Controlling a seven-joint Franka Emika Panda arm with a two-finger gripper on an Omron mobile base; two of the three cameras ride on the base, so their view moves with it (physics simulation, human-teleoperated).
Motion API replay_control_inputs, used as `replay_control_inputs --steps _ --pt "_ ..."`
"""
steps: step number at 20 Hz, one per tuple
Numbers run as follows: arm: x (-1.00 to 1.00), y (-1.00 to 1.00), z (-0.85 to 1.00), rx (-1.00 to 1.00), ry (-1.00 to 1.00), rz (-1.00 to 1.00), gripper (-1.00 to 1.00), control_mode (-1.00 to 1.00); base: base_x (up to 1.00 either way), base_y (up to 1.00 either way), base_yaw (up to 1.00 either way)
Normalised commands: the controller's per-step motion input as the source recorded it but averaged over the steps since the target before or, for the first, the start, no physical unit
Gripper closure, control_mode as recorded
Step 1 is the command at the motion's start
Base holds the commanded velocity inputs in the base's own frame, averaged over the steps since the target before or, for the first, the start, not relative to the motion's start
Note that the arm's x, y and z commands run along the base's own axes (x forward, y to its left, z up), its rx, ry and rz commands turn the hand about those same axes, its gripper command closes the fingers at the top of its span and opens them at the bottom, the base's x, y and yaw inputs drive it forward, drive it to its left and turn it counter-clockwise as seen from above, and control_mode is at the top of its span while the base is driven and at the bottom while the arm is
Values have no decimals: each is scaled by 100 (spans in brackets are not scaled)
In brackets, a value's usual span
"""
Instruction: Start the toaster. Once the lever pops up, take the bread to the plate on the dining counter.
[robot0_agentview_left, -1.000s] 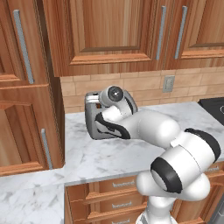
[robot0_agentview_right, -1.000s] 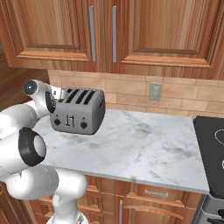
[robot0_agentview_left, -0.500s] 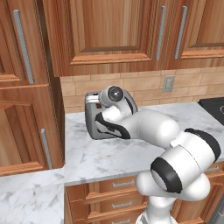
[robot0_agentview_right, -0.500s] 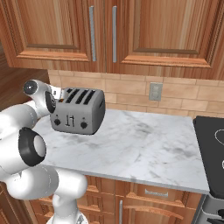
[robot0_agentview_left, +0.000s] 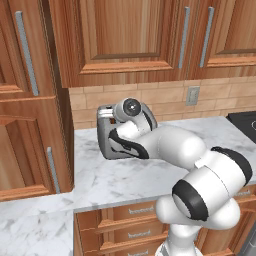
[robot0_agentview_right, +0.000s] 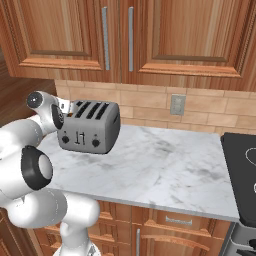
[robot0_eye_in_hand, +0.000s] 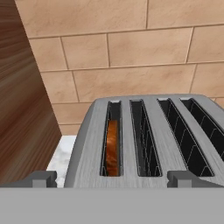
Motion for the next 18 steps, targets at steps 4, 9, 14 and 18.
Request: replay_control_inputs --steps 4,9,14,18 --pt "0 0 0 0 0 0 -100 -100 0 0 0" --pt "0 0 0 0 0 0 -100 -100 0 0 0" --pt "0 0 0 0 0 0 -100 -100 0 0 0" --pt "0 0 0 0 0 0 -100 -100 0 0 0"
